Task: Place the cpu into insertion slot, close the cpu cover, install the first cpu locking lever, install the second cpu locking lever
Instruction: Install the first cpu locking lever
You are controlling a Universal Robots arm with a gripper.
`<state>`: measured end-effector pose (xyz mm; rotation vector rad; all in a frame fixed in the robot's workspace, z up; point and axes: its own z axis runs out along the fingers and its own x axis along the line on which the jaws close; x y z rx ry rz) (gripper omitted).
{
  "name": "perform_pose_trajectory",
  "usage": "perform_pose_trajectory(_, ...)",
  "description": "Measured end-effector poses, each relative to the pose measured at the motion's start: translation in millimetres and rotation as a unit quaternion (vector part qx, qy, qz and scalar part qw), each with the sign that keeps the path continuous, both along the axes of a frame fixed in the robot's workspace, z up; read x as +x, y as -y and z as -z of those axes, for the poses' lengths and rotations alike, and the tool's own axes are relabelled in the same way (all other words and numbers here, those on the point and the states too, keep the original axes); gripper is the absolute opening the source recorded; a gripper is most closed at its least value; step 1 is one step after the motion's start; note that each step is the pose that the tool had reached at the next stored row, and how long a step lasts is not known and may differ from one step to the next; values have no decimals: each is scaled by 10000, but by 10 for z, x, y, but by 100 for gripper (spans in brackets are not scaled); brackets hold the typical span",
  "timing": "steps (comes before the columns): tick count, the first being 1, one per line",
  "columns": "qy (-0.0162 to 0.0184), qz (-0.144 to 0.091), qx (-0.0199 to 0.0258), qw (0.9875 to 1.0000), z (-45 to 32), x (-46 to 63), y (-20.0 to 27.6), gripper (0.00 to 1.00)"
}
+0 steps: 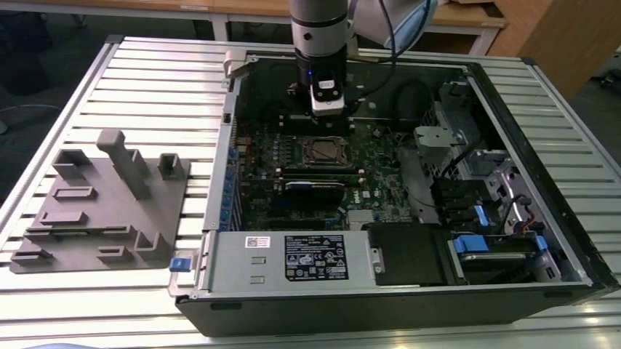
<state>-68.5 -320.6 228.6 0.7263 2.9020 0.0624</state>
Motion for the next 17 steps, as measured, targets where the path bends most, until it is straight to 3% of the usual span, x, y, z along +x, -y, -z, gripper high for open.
perform_pose_trajectory(6, -57, -316, -1, 9995, 0, 1, 0, 11)
perform_pose_trajectory(11, -122, -598, 0, 9981, 0, 1, 0, 11)
perform_pose_trajectory(12, -200, -820, -1, 9964, 0, 1, 0, 11)
perform_pose_trajectory(17, -262, -1121, -14, 9933, 0, 1, 0, 11)
